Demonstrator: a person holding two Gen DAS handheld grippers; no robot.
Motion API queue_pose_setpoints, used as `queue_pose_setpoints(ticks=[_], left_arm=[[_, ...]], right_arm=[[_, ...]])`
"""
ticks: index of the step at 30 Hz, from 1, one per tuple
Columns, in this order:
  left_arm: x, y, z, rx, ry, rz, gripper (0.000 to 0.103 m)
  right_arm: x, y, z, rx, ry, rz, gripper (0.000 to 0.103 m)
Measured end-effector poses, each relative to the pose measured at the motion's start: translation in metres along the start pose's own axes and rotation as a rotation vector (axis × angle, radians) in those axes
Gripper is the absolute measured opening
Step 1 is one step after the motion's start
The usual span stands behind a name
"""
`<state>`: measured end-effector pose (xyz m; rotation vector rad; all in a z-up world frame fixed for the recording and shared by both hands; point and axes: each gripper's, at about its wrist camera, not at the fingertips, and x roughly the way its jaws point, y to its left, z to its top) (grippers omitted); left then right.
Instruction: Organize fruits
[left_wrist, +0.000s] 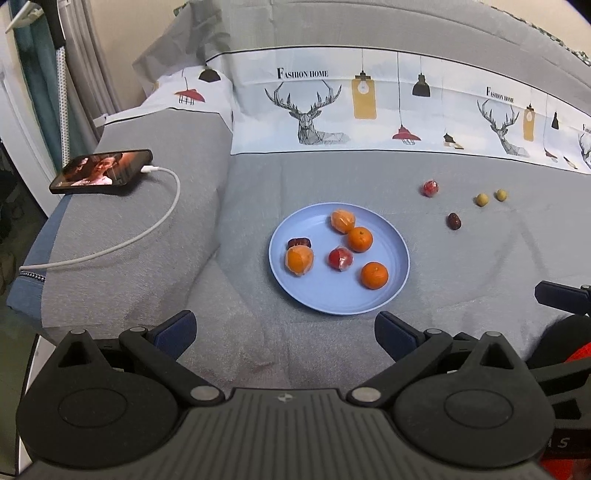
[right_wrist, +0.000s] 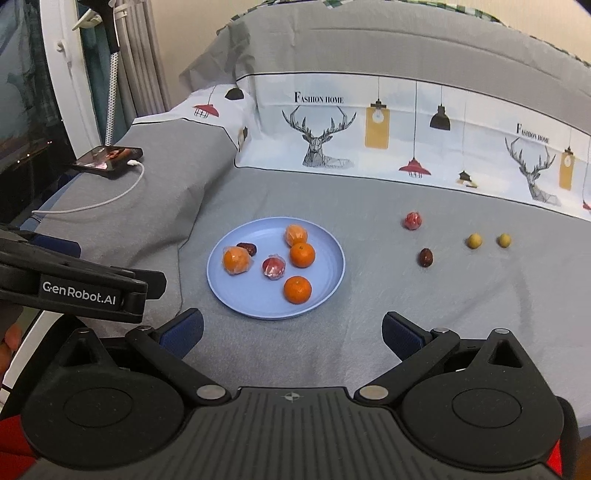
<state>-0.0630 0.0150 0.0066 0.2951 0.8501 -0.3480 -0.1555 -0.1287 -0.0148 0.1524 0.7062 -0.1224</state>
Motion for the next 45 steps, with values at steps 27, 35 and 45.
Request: queue_pose_setpoints(ticks=[27, 35, 45], left_arm=[[0.013, 0.002, -0.005, 0.0, 0.037, -0.014, 0.103], [0.02, 0.003, -0.003, -0.003, 0.052, -0.011, 0.103], [0.029, 0.003, 0.0, -0.002, 0.067, -0.011, 0.103]], right_arm=[[0.006, 0.001, -0.003, 0.006, 0.03, -0.002, 0.102], [0.012, 0.0, -0.003, 0.009, 0.047, 0.003, 0.102], [0.018, -0.003, -0.003, 0.015, 0.063, 0.005, 0.102]])
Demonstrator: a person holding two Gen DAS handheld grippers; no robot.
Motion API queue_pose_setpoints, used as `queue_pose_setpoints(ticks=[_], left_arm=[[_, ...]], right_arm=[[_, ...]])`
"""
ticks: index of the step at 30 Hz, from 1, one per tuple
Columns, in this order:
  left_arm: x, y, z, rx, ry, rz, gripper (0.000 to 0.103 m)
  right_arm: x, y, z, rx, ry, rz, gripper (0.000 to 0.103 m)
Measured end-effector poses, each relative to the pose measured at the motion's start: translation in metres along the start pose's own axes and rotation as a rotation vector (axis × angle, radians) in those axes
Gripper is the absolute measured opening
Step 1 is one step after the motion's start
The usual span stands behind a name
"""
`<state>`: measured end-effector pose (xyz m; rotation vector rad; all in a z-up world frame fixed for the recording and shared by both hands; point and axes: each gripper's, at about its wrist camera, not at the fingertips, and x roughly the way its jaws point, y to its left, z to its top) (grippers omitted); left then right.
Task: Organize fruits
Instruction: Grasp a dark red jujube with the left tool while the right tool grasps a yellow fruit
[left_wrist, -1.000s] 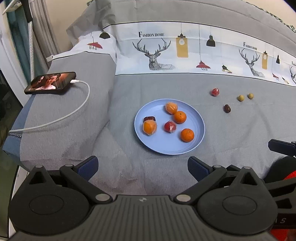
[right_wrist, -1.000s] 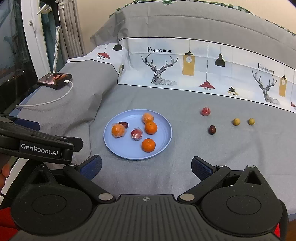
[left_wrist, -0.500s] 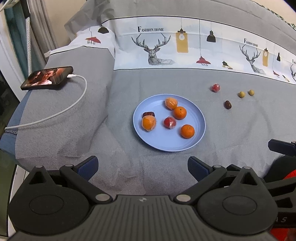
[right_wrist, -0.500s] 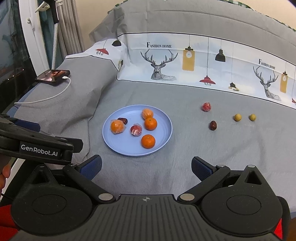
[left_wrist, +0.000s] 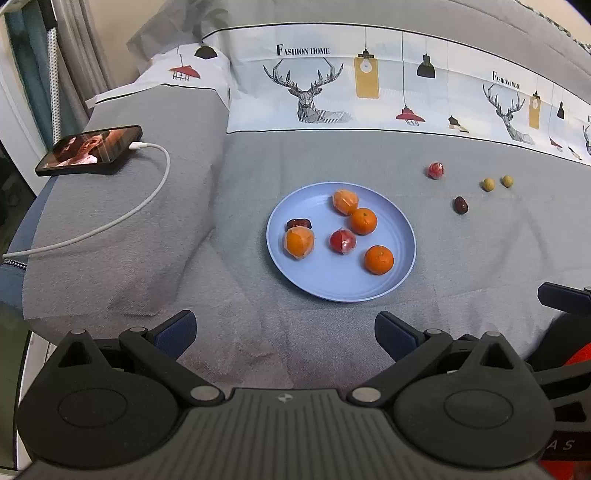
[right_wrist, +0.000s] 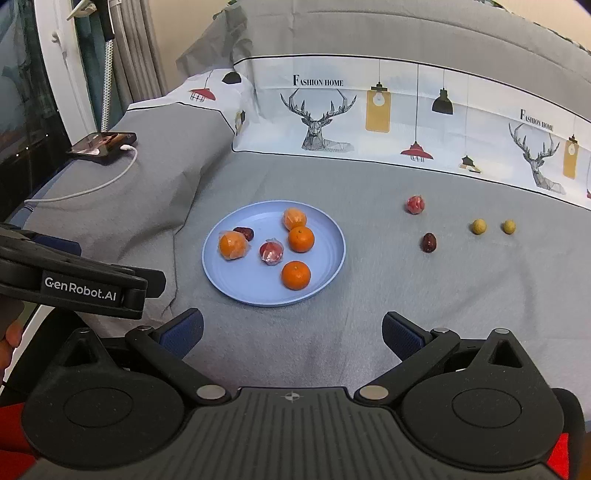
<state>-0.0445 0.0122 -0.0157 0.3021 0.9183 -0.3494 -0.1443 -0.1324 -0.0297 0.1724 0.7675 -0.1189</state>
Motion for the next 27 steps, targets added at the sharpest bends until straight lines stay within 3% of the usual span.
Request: queue_pose_setpoints(ticks=[15, 27], left_arm=[[0.017, -0.008, 0.016, 0.02, 0.03, 0.003, 0.103], [0.049, -0.067, 0.075, 0.093, 0.026, -0.049, 0.103]], right_arm=[[0.012, -0.015, 0.003, 0.047, -0.012, -0.041, 0.102], [0.016, -0.109, 0.009, 0.195, -0.092, -0.247, 0.102]])
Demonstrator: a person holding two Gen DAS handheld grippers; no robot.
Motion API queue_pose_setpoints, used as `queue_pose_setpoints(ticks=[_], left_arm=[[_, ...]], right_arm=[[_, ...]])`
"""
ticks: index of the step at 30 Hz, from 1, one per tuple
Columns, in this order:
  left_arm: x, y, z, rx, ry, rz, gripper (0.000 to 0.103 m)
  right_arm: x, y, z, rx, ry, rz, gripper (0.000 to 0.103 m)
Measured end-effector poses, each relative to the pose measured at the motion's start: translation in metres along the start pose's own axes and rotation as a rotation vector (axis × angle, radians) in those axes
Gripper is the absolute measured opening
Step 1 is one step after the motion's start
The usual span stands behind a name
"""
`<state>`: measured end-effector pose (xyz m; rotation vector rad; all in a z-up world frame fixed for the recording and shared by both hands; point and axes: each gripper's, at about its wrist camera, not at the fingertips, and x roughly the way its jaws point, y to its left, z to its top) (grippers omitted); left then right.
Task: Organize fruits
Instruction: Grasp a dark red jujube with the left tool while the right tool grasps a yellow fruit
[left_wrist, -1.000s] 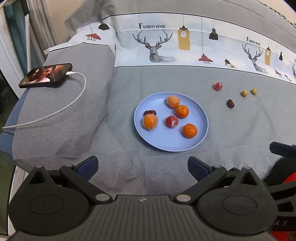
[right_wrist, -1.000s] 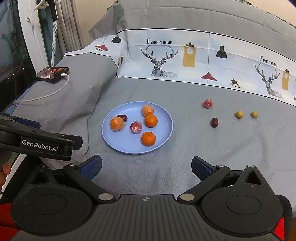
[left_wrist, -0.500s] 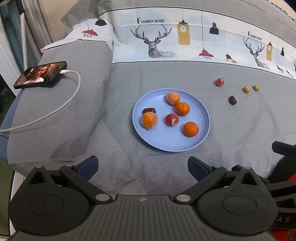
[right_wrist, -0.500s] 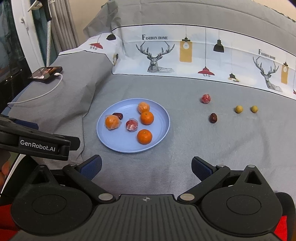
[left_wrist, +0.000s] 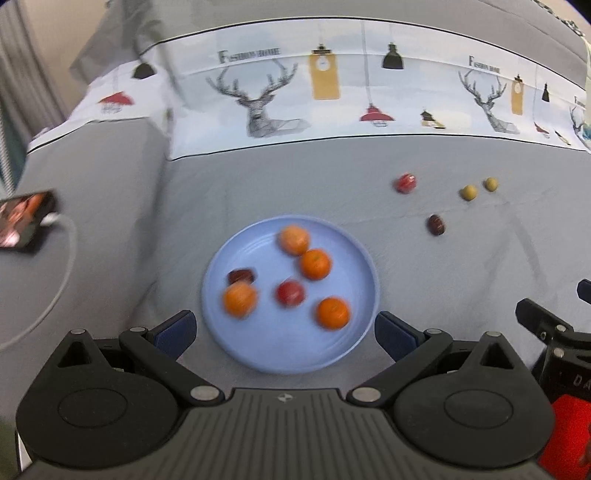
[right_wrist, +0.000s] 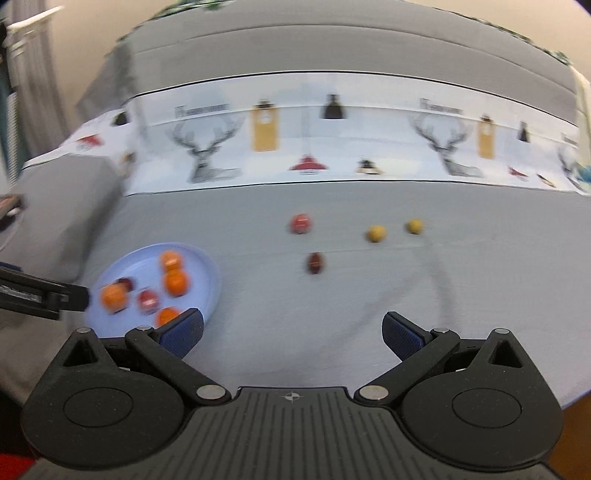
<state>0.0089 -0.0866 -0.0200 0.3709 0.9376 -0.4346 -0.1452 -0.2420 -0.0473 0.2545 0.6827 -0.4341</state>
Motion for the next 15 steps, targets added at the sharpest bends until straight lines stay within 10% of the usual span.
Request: queue_pose_setpoints(ticks=[15], left_arm=[[0.129, -0.134, 0.081, 0.113, 0.075, -0.148, 0.103]], right_arm=[[0.152, -0.131, 0.049, 0.071, -0.055, -0.217, 0.102]])
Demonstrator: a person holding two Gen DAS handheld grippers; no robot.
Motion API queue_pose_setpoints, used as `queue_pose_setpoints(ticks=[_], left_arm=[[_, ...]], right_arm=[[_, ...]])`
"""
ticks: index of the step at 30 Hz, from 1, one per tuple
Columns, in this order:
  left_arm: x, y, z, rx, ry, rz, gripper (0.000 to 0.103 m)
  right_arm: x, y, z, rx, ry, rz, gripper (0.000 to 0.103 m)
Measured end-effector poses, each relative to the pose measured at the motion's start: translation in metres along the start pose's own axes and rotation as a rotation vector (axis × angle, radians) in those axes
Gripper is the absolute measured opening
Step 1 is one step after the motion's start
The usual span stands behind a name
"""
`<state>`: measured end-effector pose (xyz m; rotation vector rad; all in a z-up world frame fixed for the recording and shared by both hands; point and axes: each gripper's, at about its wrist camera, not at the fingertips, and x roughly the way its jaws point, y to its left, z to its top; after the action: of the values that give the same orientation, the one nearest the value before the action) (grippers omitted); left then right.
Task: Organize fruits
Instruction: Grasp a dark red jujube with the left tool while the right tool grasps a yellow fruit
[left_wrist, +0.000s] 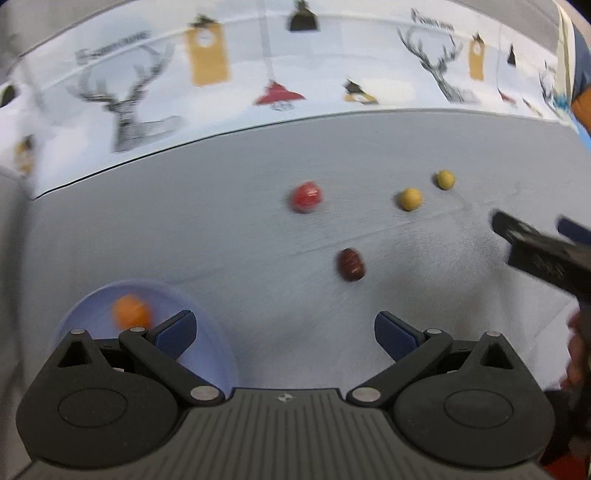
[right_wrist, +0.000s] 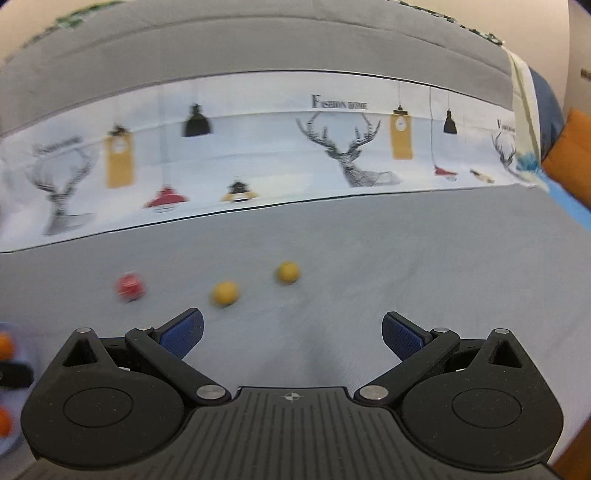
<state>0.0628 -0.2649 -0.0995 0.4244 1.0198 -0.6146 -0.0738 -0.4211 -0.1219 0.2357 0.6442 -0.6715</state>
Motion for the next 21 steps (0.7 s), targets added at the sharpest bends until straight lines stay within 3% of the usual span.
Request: queue_pose_setpoints(ticks=[4, 12, 15, 21], left_arm=[[0.043, -0.025, 0.019, 0.045, -0.021, -0.012, 0.103], [0.115, -0.036, 0.036, 0.057, 0.088, 0.014, 0.103], [0.117, -0.03, 0.037, 0.015, 0.085, -0.005, 0.103], [0.12, -0.025, 0.039, 0.02, 0.091, -0.002, 0.103]], right_arm=[[0.066, -0.009, 0.011, 0.014, 0.039, 0.017, 0.102], [0.15, -0.001, 0.018, -0.02, 0.116, 0.024, 0.102], [0.151, -0.001, 0.012, -0.014, 0.066, 0.03, 0.102], [0.151, -0.002, 0.01, -0.013, 0.062, 0.03, 0.102]])
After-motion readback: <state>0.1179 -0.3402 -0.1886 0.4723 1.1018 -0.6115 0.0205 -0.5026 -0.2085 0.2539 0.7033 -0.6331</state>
